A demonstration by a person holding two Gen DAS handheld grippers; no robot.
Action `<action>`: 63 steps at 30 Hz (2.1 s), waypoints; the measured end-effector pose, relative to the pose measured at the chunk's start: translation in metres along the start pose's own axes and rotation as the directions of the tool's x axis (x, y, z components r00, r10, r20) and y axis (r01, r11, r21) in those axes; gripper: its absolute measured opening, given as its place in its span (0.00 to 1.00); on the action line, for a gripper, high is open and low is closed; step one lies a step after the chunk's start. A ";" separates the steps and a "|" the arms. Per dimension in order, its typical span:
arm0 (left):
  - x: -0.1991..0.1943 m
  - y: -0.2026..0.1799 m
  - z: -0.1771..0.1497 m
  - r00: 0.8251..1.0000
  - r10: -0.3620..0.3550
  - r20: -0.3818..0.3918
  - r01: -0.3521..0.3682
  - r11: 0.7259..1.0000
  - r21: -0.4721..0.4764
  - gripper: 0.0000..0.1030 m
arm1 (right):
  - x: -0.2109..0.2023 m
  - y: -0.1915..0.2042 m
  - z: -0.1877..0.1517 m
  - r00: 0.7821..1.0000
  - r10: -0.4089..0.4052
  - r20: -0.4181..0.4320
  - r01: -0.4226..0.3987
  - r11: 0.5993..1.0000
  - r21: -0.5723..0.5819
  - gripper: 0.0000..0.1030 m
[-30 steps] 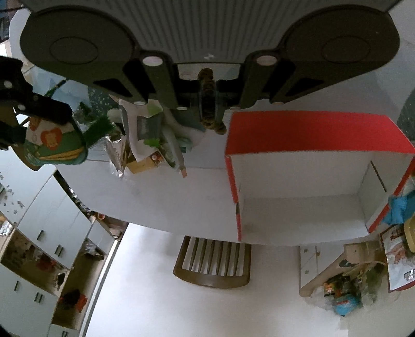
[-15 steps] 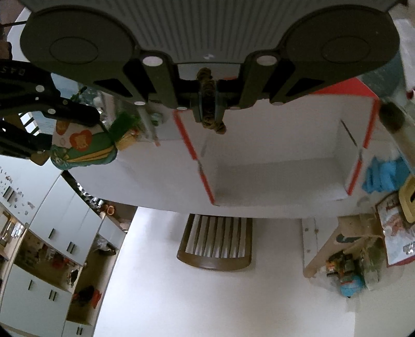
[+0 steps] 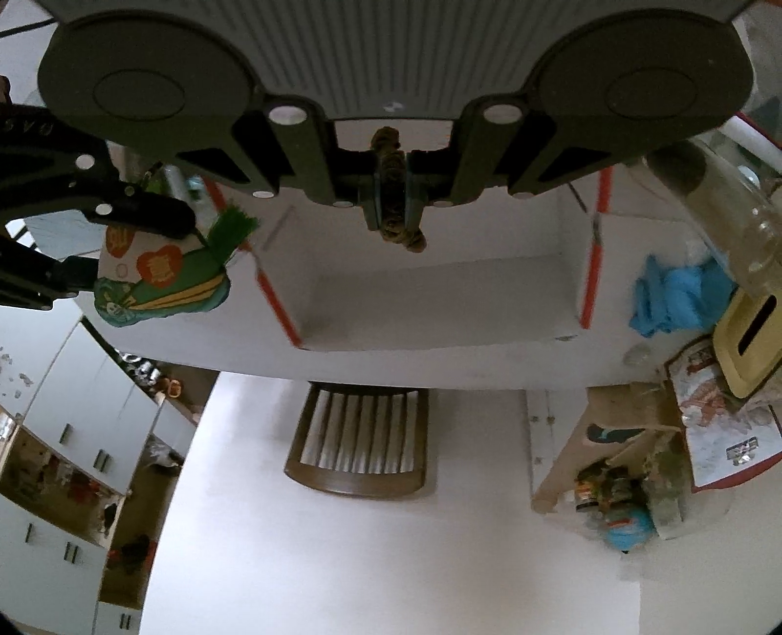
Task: Organize objects
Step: 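Carry the plush with right gripper while left carries the bracelet into the red box, then open right gripper dropping the plush while left releases the bracelet into the box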
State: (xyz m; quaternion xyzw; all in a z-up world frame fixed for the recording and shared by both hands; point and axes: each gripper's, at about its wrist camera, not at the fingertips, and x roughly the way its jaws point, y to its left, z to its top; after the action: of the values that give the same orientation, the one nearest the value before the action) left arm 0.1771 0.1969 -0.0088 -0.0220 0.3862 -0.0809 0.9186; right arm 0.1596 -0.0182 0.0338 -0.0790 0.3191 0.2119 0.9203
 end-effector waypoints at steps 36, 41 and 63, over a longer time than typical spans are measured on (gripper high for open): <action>0.114 0.060 -0.017 0.967 0.058 -0.247 -0.050 0.998 0.041 0.08 | 0.167 0.058 -0.012 0.943 0.031 -0.331 -0.075 0.990 -0.121 0.59; 0.115 0.059 -0.020 0.963 0.070 -0.261 -0.060 0.997 0.050 0.08 | 0.174 0.054 -0.015 0.934 0.048 -0.355 -0.080 0.994 -0.077 0.62; 0.078 0.052 -0.013 0.975 0.061 -0.213 -0.055 0.998 0.034 0.12 | 0.120 0.040 -0.006 0.960 0.065 -0.272 -0.078 0.996 -0.039 0.75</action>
State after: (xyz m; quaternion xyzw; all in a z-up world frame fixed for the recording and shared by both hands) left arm 0.2283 0.2359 -0.0787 0.0110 0.4822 -0.0613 0.8738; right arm 0.2238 0.0571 -0.0458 -0.1183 0.4389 0.2402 0.8577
